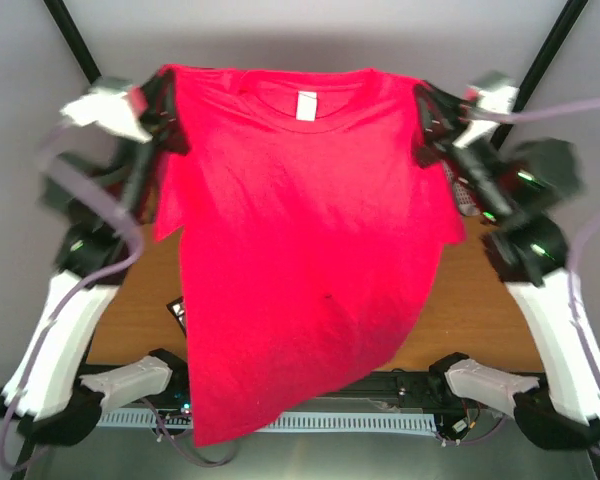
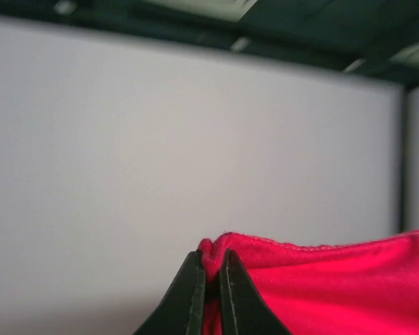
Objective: Pin the brooch onto the clothing
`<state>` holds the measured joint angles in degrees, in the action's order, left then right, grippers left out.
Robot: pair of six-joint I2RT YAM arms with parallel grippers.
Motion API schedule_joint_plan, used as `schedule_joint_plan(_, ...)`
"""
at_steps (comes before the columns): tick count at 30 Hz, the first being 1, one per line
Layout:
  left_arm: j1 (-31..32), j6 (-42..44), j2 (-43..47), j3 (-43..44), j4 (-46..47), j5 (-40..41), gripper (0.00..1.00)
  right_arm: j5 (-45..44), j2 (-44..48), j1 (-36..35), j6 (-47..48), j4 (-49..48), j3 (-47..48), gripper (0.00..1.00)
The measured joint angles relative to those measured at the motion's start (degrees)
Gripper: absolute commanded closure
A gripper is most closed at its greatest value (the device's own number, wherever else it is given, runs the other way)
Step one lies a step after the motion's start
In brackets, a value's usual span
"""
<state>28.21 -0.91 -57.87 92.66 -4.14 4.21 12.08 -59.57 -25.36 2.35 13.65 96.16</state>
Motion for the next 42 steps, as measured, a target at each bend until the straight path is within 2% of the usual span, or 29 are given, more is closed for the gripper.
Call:
schedule_joint_plan(2,-2.5,1.1,-5.9,-4.2,2.9,6.1,0.99,-5.0,-4.9,0.1,1.9,-4.7,-4.9,0.98)
schedule_joint_plan(6,-11.8,0.0,-19.0,-11.1,7.3,9.2,0.99,-10.1,-17.8,2.1,5.2,-15.0,-15.1,0.96)
schedule_joint_plan(7,-13.9,0.0,-22.3,-13.8,9.3,9.5,0.95,-10.9,-22.2,2.8,6.0,-17.3,-16.4,0.88)
schedule_joint_plan(8,-15.5,0.1,-25.2,-15.8,10.7,9.8,0.87,-11.3,-26.0,3.3,6.6,-19.0,-16.9,0.79)
schedule_joint_plan(9,-17.0,0.3,-28.9,-17.6,12.2,9.9,0.66,-11.6,-30.2,3.8,7.0,-20.9,-16.9,0.69)
schedule_joint_plan(10,-18.3,0.6,-33.4,-18.1,13.6,9.7,0.56,-11.7,-34.6,4.4,7.5,-22.7,-16.4,0.65)
schedule_joint_plan(12,-20.2,0.8,-42.9,-15.8,14.7,9.0,0.45,-12.8,-44.8,5.7,8.6,-23.0,-11.4,0.58)
schedule_joint_plan(13,-21.2,0.8,-47.8,-13.0,14.2,8.5,0.34,-12.9,-49.0,6.2,8.4,-21.4,-7.9,0.5)
schedule_joint_plan(14,-22.0,1.0,-52.5,-9.0,12.6,8.2,0.22,-12.5,-53.7,6.7,8.7,-17.4,-2.1,0.39)
schedule_joint_plan(15,-22.5,1.3,-56.6,-5.3,11.0,8.2,0.16,-12.2,-58.5,7.1,9.1,-13.7,4.4,0.32)
schedule_joint_plan(17,-23.1,1.5,-60.6,-1.1,7.0,8.7,0.03,-12.0,-63.0,7.6,8.5,-7.7,11.7,0.24)
schedule_joint_plan(19,-23.6,0.6,-59.9,-0.9,3.1,9.1,0.0,-12.0,-63.8,7.6,7.7,0.9,16.8,0.23)
schedule_joint_plan(22,-23.4,-2.8,-53.8,-0.8,-2.7,7.7,0.0,-12.0,-63.0,6.9,4.5,11.4,24.1,0.21)
schedule_joint_plan(25,-23.1,-7.9,-44.7,-2.5,-6.2,3.3,0.0,-9.8,-57.4,5.8,0.3,17.9,21.8,0.19)
schedule_joint_plan(27,-22.9,-11.7,-37.3,-6.8,-6.1,-0.6,0.0,-6.7,-52.0,4.5,-2.8,19.7,15.7,0.17)
schedule_joint_plan(29,-22.7,-15.5,-30.1,-12.8,-5.9,-5.9,0.0,-1.5,-44.8,1.9,-7.3,19.8,4.7,0.14)
schedule_joint_plan(33,-19.7,-20.5,-23.2,-24.0,-5.7,-14.0,0.0,8.1,-38.1,-2.0,-14.7,15.6,-12.3,0.14)
schedule_joint_plan(35,-16.4,-21.9,-22.4,-29.2,-6.0,-16.1,0.0,9.8,-38.2,-2.6,-17.4,15.0,-17.9,0.14)
schedule_joint_plan(37,-12.4,-23.9,-22.3,-34.9,-6.3,-18.3,0.0,8.7,-40.7,-2.4,-18.5,15.7,-18.9,0.14)
schedule_joint_plan(40,-7.3,-26.7,-21.6,-41.3,-6.4,-20.3,0.0,4.1,-46.9,-1.9,-18.4,16.0,-15.3,0.15)
schedule_joint_plan(42,-5.0,-28.3,-20.9,-43.9,-6.4,-20.6,0.0,0.9,-52.0,-1.7,-17.6,16.1,-10.5,0.2)
